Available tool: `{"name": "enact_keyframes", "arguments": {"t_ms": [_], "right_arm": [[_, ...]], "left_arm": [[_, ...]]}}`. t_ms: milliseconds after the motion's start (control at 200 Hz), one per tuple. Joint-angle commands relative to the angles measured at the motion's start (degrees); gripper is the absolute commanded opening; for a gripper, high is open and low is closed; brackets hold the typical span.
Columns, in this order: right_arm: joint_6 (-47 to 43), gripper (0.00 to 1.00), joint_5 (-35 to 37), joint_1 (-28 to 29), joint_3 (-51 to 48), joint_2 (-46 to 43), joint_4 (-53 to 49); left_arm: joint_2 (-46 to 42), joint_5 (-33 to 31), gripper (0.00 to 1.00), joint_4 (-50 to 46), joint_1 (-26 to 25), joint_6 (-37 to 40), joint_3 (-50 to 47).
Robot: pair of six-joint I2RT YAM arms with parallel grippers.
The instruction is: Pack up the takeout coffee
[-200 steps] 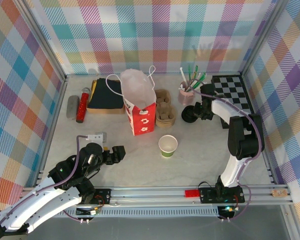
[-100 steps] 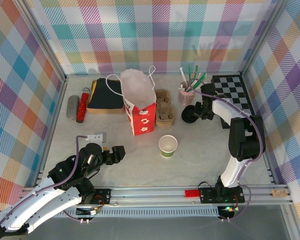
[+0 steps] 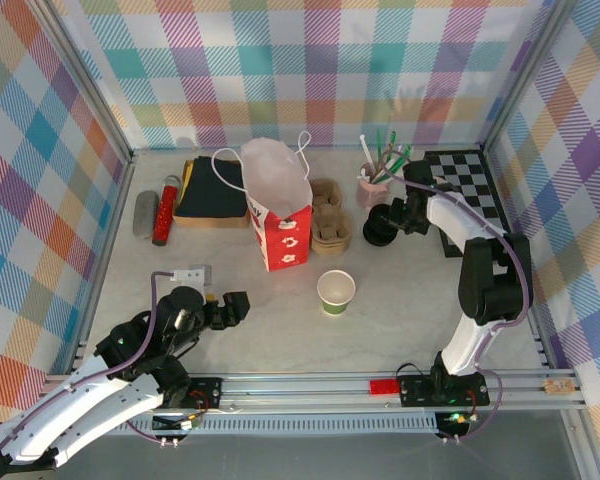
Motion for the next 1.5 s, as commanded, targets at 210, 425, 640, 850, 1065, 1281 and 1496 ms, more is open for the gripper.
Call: {"name": "enact_keyframes", "arguments": {"t_ms": [210, 425, 640, 850, 1065, 1281, 1496], "right_arm": [[-2.1, 0.1, 0.4, -0.4, 4.0, -3.0, -3.8], [-3.1, 0.1, 0.6, 0.0, 2.9, -6.9, -5.1], [-7.0, 0.11, 9.1, 5.6, 0.4, -17.7, -8.6], [-12.2, 0.11, 24.2, 17.2, -2.4, -30.7, -9.9], [-16.3, 0.12, 32.3, 27.7, -1.9, -39.2, -10.5], [-16.9, 0.12, 38.4, 38.8, 1.6, -39.4, -12.5], [-15.8, 0.12, 41.4, 46.6, 3.3, -39.4, -12.7]], "left_arm": [[-1.3, -1.3, 0.93, -1.7, 0.0, 0.9, 1.3], [-1.2, -0.1, 0.92, -1.7, 0.1, 1.4, 2.5], [2.3, 4.6, 0.9, -0.8, -0.3, 1.9, 8.6], [6.3, 6.5, 0.9, 1.6, -3.3, 2.5, 17.5], [15.8, 5.5, 0.9, 7.5, -9.5, 5.8, 25.3], [27.0, 5.8, 0.89, 13.6, -11.8, 8.1, 31.9], [34.0, 6.3, 0.88, 16.4, -12.0, 8.6, 36.0]]}}
